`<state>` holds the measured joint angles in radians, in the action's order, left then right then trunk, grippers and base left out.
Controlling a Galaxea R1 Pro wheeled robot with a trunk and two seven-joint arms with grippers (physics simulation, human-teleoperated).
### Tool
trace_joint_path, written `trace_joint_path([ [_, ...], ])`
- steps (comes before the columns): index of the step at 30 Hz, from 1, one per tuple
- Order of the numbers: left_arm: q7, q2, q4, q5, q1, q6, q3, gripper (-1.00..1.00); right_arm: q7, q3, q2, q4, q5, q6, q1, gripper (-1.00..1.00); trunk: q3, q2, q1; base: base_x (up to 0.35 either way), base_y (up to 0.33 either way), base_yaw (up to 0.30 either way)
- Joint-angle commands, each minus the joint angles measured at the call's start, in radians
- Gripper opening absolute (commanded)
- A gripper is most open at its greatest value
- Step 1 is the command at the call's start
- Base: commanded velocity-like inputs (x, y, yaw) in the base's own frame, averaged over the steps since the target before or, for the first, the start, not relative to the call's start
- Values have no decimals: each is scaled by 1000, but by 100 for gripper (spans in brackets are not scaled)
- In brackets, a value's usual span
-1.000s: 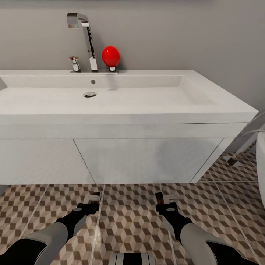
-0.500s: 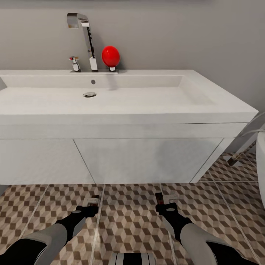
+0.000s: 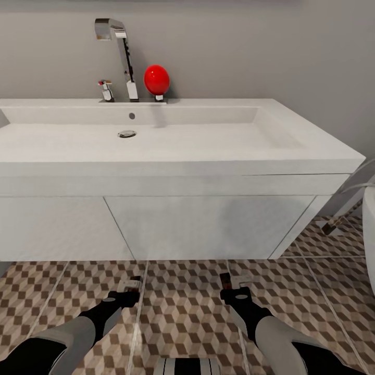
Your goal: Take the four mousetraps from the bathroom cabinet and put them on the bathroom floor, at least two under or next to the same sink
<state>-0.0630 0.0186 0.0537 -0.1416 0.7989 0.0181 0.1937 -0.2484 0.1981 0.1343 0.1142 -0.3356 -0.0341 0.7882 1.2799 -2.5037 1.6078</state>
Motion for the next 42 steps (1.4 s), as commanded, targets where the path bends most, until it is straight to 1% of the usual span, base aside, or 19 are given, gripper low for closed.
trace_joint_path([
  [1, -3, 0, 0, -9, 0, 2, 9, -100, -4, 7, 1, 1, -8, -3, 0, -100, 1, 0, 0, 0, 0, 0],
  [10, -4, 0, 2, -10, 0, 1, 9, -100, -5, 6, 1, 1, -9, -1, 0, -100, 1, 0, 0, 10, 0, 0],
  [20, -5, -3, 3, -9, 0, 2, 9, -100, -5, 6, 1, 1, -10, -1, 0, -100, 1, 0, 0, 173, 0, 0],
  [32, -5, -5, 3, -9, 0, 2, 9, -100, -5, 6, 0, -2, -8, 2, 0, -100, 1, 0, 0, 15, 0, 0],
  [42, -5, -5, 0, -10, 0, 2, 9, -100, -5, 6, 0, -25, -8, 3, -1, -100, 1, 0, 0, 0, 0, 0],
])
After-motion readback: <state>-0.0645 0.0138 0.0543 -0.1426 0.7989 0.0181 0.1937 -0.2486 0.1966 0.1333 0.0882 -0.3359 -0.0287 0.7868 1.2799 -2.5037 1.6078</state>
